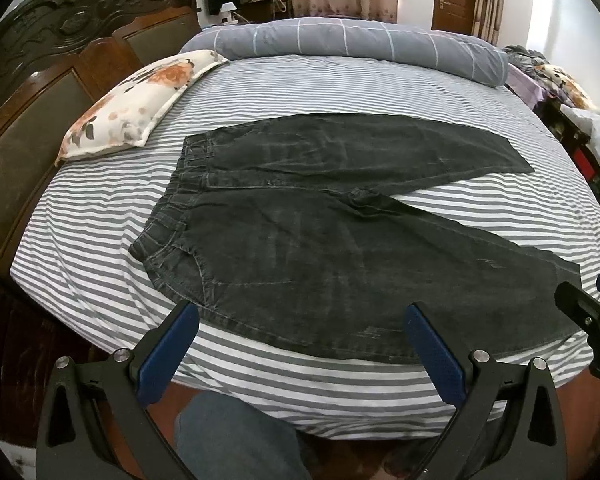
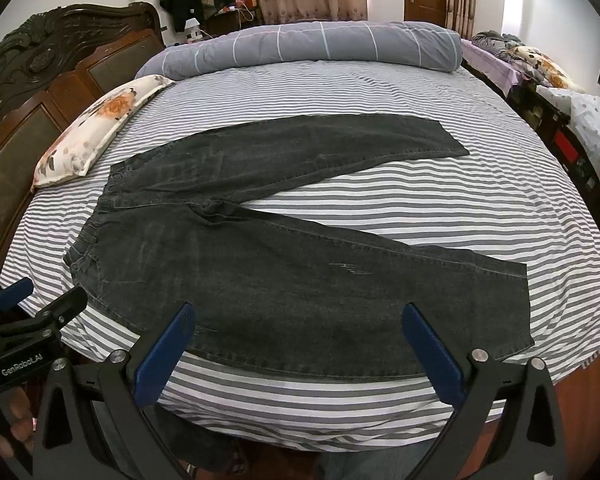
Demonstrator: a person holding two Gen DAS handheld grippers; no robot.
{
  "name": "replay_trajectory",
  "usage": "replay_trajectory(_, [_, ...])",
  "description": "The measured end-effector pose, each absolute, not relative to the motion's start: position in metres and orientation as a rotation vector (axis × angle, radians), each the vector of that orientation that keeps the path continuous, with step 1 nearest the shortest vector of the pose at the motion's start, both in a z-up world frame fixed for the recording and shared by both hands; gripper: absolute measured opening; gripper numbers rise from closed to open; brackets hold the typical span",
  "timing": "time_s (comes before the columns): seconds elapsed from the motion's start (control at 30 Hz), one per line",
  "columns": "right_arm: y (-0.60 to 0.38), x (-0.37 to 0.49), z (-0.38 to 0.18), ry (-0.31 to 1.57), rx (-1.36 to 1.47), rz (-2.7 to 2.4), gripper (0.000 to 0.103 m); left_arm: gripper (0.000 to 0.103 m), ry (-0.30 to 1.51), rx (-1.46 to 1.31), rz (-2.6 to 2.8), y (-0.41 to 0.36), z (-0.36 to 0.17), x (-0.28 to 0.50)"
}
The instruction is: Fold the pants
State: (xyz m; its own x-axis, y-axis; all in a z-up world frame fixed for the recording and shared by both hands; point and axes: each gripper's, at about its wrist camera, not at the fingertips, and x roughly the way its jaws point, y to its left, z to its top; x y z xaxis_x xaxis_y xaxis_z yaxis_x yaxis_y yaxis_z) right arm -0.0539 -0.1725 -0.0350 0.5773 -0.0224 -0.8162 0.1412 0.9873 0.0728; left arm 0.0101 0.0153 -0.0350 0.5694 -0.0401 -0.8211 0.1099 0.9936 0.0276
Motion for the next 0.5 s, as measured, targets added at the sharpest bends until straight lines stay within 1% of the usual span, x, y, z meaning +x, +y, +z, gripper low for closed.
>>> replay_trajectory(0.5, [-0.1757,-0.0499,-0.0383,0.961,0.137,-0.097,0.103,0.102,0.966,0.081,-0.101,0.0151,-0.0363,0.0127])
